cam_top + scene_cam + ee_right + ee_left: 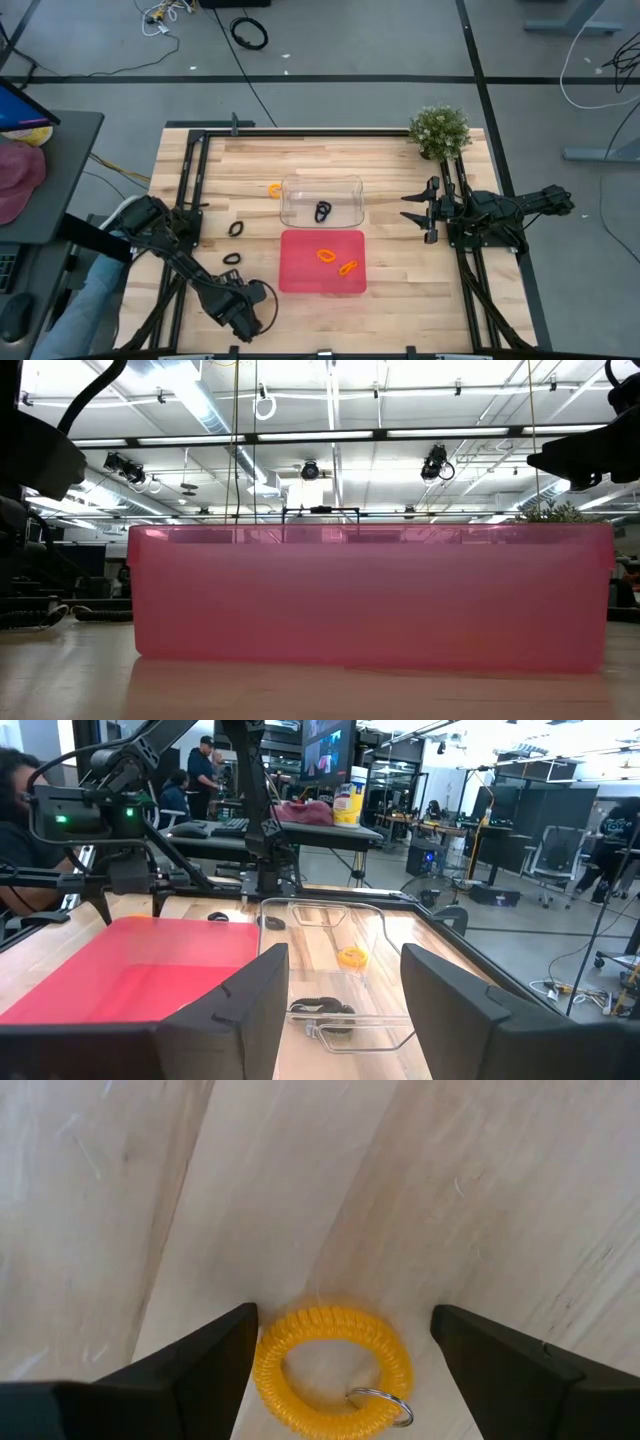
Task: Sort spring keychains
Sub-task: Put the yellow spring keychain into the red bin
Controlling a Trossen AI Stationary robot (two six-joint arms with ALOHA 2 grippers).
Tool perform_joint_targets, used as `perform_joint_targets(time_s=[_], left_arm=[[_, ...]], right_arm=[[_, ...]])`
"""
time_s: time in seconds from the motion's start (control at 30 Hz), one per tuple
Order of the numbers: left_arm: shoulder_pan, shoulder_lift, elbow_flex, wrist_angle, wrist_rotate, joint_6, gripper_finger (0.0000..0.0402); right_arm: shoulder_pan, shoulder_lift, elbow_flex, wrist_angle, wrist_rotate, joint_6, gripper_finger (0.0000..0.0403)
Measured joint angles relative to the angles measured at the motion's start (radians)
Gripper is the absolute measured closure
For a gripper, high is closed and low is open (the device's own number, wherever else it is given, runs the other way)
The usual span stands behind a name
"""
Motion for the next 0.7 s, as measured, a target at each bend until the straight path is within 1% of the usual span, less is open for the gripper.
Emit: perform_joint_targets(time_s=[0.17, 0.7], left_arm=[[-0.017, 0.0, 0.0, 0.0, -0.01, -0.023, 0.0081], [-0.017, 0.0, 0.0, 0.001, -0.001, -0.021, 0.0081]], right_arm=[[0.0, 0.0, 0.0, 0.0, 0.0, 0.0, 0.0204], [0.0, 0.0, 0.0, 0.0, 0.0, 0.0, 0.0204]])
